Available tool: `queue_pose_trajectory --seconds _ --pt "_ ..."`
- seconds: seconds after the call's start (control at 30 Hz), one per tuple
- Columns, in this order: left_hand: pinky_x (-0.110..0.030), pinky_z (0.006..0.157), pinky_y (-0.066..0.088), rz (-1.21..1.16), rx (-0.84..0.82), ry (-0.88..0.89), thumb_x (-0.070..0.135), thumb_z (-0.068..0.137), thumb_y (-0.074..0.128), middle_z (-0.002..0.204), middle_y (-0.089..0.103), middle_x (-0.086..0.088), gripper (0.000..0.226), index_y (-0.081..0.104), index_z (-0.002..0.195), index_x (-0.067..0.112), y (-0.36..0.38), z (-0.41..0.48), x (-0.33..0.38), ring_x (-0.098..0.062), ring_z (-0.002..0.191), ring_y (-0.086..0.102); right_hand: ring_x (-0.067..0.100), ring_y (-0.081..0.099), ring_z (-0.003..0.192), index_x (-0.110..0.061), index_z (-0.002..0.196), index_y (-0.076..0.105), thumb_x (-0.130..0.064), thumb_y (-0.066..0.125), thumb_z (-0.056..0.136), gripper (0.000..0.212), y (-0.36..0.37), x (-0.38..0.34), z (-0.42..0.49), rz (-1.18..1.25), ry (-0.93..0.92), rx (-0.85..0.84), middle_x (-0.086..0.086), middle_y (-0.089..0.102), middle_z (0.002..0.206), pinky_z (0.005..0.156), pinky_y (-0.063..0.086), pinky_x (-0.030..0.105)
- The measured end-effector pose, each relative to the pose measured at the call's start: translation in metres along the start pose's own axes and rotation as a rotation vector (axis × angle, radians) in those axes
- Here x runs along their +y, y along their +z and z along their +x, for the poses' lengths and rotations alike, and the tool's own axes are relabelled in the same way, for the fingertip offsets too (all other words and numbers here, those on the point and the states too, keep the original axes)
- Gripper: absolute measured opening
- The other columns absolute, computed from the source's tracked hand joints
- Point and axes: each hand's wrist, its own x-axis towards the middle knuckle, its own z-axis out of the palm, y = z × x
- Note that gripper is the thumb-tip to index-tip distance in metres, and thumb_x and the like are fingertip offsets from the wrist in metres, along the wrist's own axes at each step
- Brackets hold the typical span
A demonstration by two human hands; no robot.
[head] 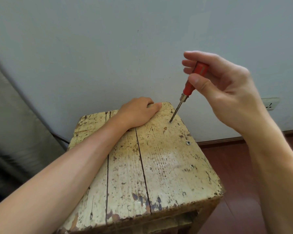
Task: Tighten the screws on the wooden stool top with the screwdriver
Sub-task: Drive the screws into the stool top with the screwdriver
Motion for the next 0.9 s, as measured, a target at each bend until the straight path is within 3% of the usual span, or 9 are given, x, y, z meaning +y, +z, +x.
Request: queue_pose_trajectory --seconds 0.1,0.23,0.47,0.63,0.7,0.8,0.9 --pt "-0.045 0.093 0.051 0.003 0.001 0.001 0.063 0.102 0.037 0.101 0.068 0.008 0.049 0.068 0.108 0.026 0.001 0.0 0.0 -0.018 0.095 0.063 0.018 0.077 0.112 -0.022 0.133 0.067 -0.003 0.066 0.103 0.035 -0.004 -0.002 0.0 0.066 0.009 -0.019 0.014 0.076 0.116 0.1 0.06 0.03" --pt "-0.045 0.093 0.051 0.0 0.003 0.001 0.064 0.102 0.037 0.1 0.068 0.008 0.05 0.068 0.107 0.025 0.0 -0.001 0.001 -0.017 0.095 0.063 0.024 0.08 0.099 -0.02 0.129 0.069 0.003 0.068 0.102 0.036 -0.003 -0.002 -0.001 0.06 0.003 0.025 0.024 0.075 0.109 0.097 0.061 0.032" --pt "-0.044 0.095 0.051 -0.001 0.002 -0.002 0.063 0.102 0.037 0.102 0.068 0.008 0.048 0.068 0.108 0.026 0.001 -0.001 0.001 -0.019 0.097 0.062 0.026 0.079 0.078 -0.025 0.119 0.075 -0.006 0.077 0.098 0.029 0.009 -0.004 0.001 -0.029 -0.026 0.147 0.016 0.076 0.097 0.081 0.063 0.051" --pt "-0.044 0.096 0.05 -0.011 0.006 -0.005 0.064 0.102 0.037 0.105 0.068 0.008 0.049 0.068 0.112 0.027 0.0 -0.001 0.001 -0.019 0.1 0.062 0.026 0.077 0.08 -0.026 0.12 0.072 -0.008 0.072 0.103 0.025 0.01 0.0 -0.001 -0.071 -0.02 0.14 0.016 0.072 0.098 0.078 0.058 0.061" --pt "-0.044 0.096 0.05 -0.011 0.005 -0.006 0.064 0.102 0.037 0.107 0.068 0.008 0.05 0.068 0.113 0.027 0.0 -0.001 0.001 -0.019 0.101 0.062 0.033 0.076 0.086 -0.021 0.117 0.071 -0.005 0.067 0.105 0.02 0.004 0.001 -0.001 -0.024 -0.011 0.082 0.025 0.069 0.104 0.085 0.061 0.057" --pt "-0.044 0.095 0.05 -0.001 0.008 0.001 0.064 0.102 0.037 0.105 0.068 0.008 0.049 0.068 0.11 0.027 0.001 0.0 0.0 -0.019 0.099 0.062 0.033 0.077 0.101 -0.019 0.108 0.065 -0.001 0.062 0.106 0.019 -0.004 0.001 0.0 0.105 0.021 0.004 0.04 0.064 0.114 0.096 0.061 0.034" --pt "-0.043 0.094 0.051 0.008 0.013 0.004 0.065 0.102 0.037 0.104 0.068 0.008 0.05 0.068 0.11 0.027 0.001 0.0 0.0 -0.019 0.098 0.062 0.027 0.079 0.105 -0.017 0.122 0.065 -0.003 0.062 0.107 0.021 -0.006 0.002 0.0 0.135 0.075 -0.012 0.019 0.078 0.111 0.094 0.06 0.029"
